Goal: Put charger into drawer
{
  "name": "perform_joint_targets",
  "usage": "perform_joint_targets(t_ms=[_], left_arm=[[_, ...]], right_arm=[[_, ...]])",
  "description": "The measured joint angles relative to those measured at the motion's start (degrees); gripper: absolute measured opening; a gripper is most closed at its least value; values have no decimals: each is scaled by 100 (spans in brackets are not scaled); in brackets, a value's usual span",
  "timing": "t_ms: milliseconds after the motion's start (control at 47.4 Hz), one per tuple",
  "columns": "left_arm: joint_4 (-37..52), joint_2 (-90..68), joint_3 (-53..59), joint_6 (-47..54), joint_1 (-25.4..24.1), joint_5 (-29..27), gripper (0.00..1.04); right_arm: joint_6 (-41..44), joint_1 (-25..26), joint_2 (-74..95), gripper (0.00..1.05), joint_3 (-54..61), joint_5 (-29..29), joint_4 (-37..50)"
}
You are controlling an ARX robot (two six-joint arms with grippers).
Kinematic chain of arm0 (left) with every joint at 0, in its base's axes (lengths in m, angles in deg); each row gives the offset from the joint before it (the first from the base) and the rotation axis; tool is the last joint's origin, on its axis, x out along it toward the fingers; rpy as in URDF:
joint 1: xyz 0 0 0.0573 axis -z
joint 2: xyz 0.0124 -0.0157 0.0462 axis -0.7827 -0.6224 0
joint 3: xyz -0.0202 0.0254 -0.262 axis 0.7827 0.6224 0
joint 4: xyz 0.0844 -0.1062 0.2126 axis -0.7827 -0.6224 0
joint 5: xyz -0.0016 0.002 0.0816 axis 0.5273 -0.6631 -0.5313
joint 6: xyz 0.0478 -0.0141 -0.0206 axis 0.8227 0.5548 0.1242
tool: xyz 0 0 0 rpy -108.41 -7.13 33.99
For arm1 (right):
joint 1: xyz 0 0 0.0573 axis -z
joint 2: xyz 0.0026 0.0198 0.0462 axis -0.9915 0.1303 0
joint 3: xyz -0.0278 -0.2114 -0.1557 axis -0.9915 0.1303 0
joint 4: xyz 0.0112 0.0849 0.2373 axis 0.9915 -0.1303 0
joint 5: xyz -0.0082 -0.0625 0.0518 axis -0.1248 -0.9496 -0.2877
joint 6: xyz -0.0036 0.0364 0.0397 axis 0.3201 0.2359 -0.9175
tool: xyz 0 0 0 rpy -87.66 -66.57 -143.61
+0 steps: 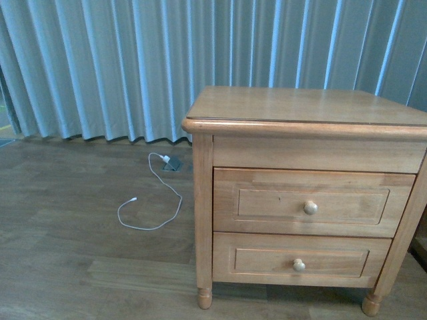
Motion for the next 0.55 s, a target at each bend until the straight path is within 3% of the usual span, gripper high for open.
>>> perform_joint_targets(t_ms=[253, 401, 549], left_arm=[[0, 0, 0, 0, 0, 0, 99], [0, 2, 0, 0, 0, 0, 99], [0, 0, 0, 2, 0, 0, 99]], right_arm=[[9, 0, -7, 4, 0, 0, 0], [9, 0, -7, 39, 0, 0, 0], [9, 0, -7, 64, 0, 0, 0]])
